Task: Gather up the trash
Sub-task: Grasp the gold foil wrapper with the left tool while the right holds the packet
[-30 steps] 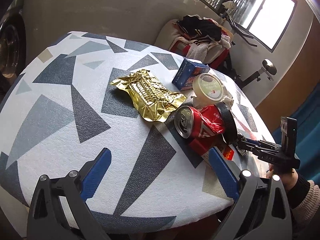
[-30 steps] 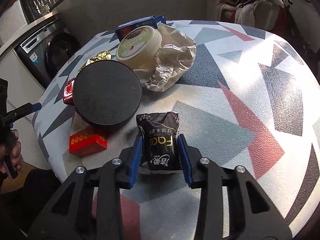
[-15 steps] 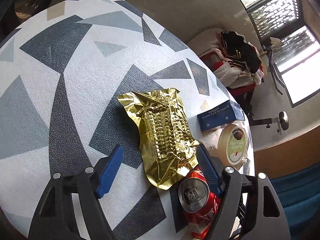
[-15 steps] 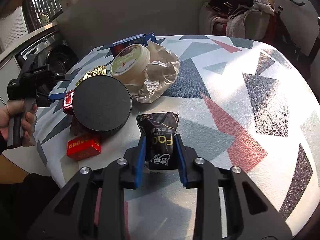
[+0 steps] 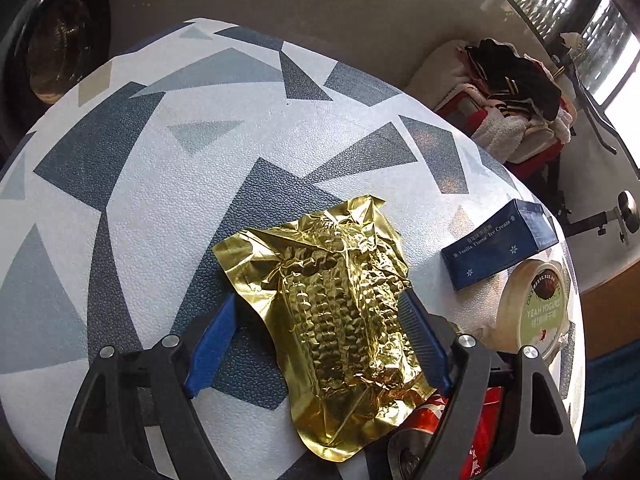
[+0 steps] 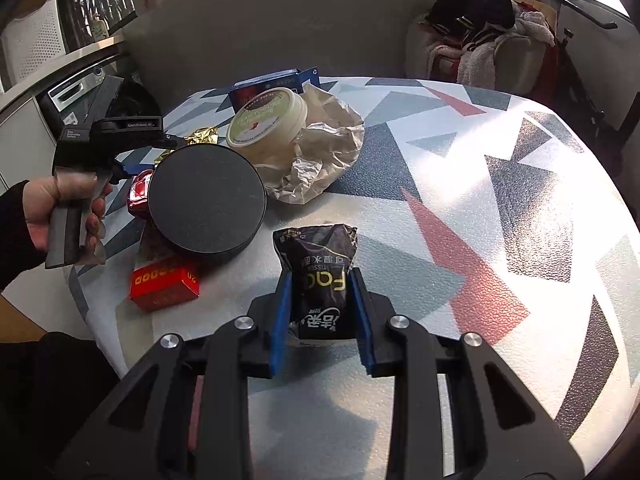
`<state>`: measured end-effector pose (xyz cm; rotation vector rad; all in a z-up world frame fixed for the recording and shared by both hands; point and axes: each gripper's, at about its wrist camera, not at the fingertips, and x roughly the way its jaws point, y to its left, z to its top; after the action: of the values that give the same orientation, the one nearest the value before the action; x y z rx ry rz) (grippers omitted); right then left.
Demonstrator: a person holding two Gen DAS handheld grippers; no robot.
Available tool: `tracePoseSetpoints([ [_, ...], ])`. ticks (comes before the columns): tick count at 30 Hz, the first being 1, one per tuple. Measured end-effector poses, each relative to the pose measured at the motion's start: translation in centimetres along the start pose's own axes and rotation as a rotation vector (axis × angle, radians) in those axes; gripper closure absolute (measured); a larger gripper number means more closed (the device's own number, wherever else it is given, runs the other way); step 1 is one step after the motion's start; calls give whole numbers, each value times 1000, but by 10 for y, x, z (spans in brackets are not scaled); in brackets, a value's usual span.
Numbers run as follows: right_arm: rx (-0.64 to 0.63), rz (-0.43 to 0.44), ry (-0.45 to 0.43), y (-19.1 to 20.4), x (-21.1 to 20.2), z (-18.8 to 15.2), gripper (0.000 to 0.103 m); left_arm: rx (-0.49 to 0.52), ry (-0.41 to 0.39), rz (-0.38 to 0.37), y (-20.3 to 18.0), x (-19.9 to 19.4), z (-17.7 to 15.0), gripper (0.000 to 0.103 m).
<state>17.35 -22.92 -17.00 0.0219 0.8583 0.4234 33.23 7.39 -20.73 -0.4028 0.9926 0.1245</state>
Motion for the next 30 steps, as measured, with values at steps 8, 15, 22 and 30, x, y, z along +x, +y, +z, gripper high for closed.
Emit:
tracePoseSetpoints([
  [8, -17, -9, 3, 6, -7, 0, 72, 88, -43, 5, 2, -22, 4, 63],
  [15, -23, 0, -35, 19, -22, 8, 72, 160, -116, 9, 13, -67, 6, 63],
  [22, -33, 24, -73, 41, -44, 6, 72, 213, -178, -54, 24, -132, -30, 63],
  [30, -21, 41, -97, 61, -67, -7, 72, 278, -197, -120, 31, -186, -111, 63],
])
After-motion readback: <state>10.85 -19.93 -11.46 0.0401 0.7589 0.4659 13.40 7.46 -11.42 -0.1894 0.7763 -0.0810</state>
